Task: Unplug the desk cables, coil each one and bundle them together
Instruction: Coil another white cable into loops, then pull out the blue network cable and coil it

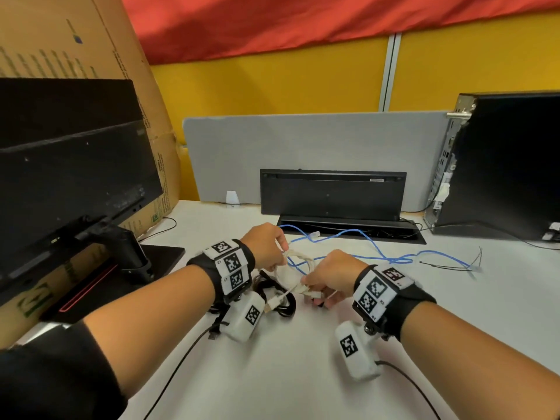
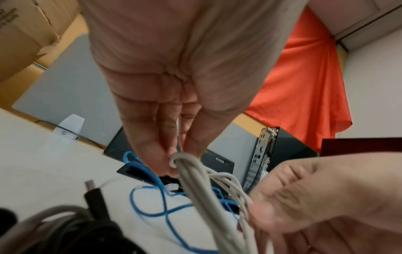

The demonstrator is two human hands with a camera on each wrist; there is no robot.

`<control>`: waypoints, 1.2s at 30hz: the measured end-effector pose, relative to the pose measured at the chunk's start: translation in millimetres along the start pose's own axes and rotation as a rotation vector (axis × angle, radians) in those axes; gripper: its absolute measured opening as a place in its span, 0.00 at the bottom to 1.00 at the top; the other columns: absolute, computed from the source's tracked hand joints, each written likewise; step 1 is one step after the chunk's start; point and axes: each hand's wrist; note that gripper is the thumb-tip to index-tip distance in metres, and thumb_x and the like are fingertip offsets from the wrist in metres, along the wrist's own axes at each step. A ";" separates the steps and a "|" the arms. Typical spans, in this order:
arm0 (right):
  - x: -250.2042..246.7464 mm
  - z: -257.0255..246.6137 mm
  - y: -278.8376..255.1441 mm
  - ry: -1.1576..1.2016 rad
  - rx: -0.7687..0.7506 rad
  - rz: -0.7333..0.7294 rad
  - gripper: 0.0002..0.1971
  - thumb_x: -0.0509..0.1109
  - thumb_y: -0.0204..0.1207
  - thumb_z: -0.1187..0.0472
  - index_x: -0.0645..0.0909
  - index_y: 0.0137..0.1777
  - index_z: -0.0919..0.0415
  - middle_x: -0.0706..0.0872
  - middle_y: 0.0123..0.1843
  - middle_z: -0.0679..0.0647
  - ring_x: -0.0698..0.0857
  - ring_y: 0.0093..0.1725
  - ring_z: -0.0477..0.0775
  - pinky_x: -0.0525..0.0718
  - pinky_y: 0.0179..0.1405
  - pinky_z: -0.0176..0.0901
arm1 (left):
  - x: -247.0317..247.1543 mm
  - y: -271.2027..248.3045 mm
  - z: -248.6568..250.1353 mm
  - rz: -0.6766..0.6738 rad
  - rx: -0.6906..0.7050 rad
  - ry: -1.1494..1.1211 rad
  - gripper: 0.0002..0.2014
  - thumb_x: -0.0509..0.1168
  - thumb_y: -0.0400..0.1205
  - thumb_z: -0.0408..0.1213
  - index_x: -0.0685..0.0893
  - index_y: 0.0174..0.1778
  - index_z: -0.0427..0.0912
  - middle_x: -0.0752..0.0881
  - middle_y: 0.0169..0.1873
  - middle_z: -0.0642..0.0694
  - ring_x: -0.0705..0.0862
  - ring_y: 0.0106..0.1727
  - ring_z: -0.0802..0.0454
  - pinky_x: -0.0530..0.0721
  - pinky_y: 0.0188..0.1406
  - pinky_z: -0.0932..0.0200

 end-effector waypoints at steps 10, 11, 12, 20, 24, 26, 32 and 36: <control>-45.2 -4.4 1.2 -0.584 -0.062 0.245 0.13 0.73 0.76 0.54 0.86 0.49 0.66 0.92 0.44 0.57 0.90 0.41 0.55 0.91 0.46 0.47 | 14.0 -2.7 -6.7 -0.049 0.014 0.363 0.10 0.74 0.75 0.35 0.89 0.51 0.41 0.86 0.52 0.45 0.80 0.46 0.52 0.76 0.43 0.61; -52.9 -4.7 2.4 -0.658 -0.069 0.301 0.13 0.73 0.76 0.54 0.86 0.51 0.65 0.91 0.47 0.58 0.90 0.44 0.56 0.90 0.49 0.48 | 13.6 -2.5 -6.0 -0.044 0.015 0.362 0.10 0.74 0.76 0.36 0.89 0.52 0.41 0.86 0.53 0.45 0.80 0.47 0.51 0.77 0.44 0.61; -60.4 -4.1 3.9 -0.712 -0.076 0.348 0.13 0.72 0.76 0.55 0.85 0.52 0.65 0.90 0.50 0.58 0.89 0.47 0.56 0.89 0.51 0.48 | 13.1 -2.1 -4.8 -0.037 0.020 0.358 0.10 0.73 0.76 0.36 0.89 0.53 0.41 0.86 0.53 0.45 0.80 0.47 0.51 0.78 0.45 0.61; -84.3 24.9 23.4 -0.888 -0.128 0.282 0.26 0.64 0.83 0.53 0.66 0.80 0.54 0.74 0.76 0.54 0.75 0.73 0.57 0.76 0.70 0.49 | 13.3 0.8 18.5 0.003 0.133 0.254 0.09 0.66 0.83 0.39 0.88 0.54 0.40 0.88 0.52 0.46 0.84 0.53 0.49 0.83 0.57 0.55; -82.7 33.6 32.5 -0.926 -0.171 0.219 0.18 0.62 0.84 0.54 0.78 0.71 0.56 0.83 0.68 0.54 0.80 0.66 0.55 0.79 0.64 0.45 | 22.7 7.3 35.3 -0.027 0.208 0.275 0.12 0.66 0.83 0.39 0.85 0.59 0.39 0.86 0.57 0.44 0.83 0.57 0.48 0.81 0.59 0.56; -83.1 33.0 34.5 -0.915 -0.235 0.244 0.14 0.62 0.84 0.55 0.84 0.62 0.58 0.86 0.60 0.54 0.82 0.61 0.56 0.78 0.58 0.44 | 28.8 12.1 45.9 -0.031 0.241 0.281 0.16 0.66 0.83 0.41 0.82 0.65 0.40 0.84 0.62 0.44 0.82 0.61 0.48 0.80 0.60 0.57; -107.2 17.8 24.9 -0.524 -0.655 0.495 0.07 0.68 0.81 0.57 0.87 0.46 0.54 0.81 0.33 0.43 0.80 0.36 0.45 0.72 0.36 0.34 | 30.5 32.2 86.0 0.069 0.346 0.186 0.10 0.65 0.84 0.43 0.84 0.51 0.40 0.85 0.43 0.42 0.84 0.48 0.43 0.79 0.41 0.54; -137.0 -2.8 4.7 -0.453 -0.782 0.641 0.06 0.70 0.80 0.56 0.89 0.47 0.53 0.78 0.26 0.41 0.77 0.29 0.34 0.70 0.31 0.23 | 3.4 44.5 97.1 0.224 0.384 0.063 0.11 0.63 0.85 0.43 0.86 0.46 0.40 0.88 0.39 0.41 0.86 0.43 0.42 0.85 0.46 0.49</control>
Point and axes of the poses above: each hand's wrist, its own y-axis towards the middle knuckle, its own x-axis out of the palm, z = x × y
